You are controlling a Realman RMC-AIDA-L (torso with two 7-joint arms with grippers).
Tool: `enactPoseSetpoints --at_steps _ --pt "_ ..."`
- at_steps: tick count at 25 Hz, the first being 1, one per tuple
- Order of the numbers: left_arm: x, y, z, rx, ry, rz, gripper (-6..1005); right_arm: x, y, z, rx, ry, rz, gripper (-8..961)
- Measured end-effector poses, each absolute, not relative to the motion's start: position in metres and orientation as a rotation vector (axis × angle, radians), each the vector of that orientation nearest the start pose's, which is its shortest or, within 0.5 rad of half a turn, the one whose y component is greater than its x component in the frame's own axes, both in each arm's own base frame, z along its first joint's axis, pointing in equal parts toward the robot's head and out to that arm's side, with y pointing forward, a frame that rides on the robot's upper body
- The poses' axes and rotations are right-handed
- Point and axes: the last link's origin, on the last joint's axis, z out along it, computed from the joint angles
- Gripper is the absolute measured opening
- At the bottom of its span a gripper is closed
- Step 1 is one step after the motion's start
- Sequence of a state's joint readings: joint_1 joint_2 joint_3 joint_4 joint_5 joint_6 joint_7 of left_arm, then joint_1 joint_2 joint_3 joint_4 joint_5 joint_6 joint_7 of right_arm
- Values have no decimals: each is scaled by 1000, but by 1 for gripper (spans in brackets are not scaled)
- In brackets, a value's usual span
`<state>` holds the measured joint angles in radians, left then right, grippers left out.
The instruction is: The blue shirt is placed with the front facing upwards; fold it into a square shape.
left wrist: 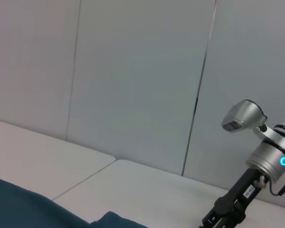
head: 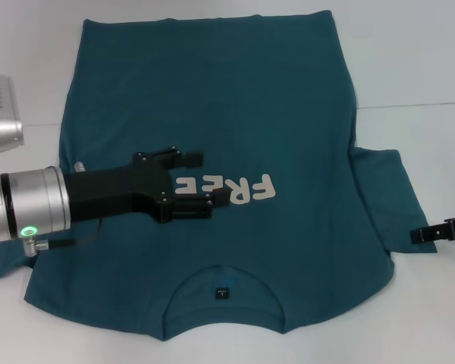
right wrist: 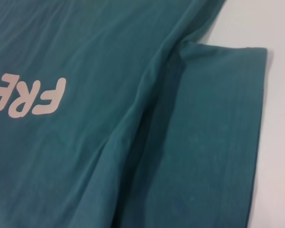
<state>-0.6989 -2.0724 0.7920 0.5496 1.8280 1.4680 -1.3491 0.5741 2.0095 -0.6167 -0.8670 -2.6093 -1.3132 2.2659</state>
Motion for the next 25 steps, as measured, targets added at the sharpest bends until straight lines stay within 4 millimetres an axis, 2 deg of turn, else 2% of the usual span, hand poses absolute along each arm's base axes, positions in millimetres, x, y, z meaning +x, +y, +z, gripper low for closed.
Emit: enactPoseSetpoints --at_steps 25 --pt "-198 373 -18 -2749 -453 -846 919 342 362 60 -2115 1497 14 769"
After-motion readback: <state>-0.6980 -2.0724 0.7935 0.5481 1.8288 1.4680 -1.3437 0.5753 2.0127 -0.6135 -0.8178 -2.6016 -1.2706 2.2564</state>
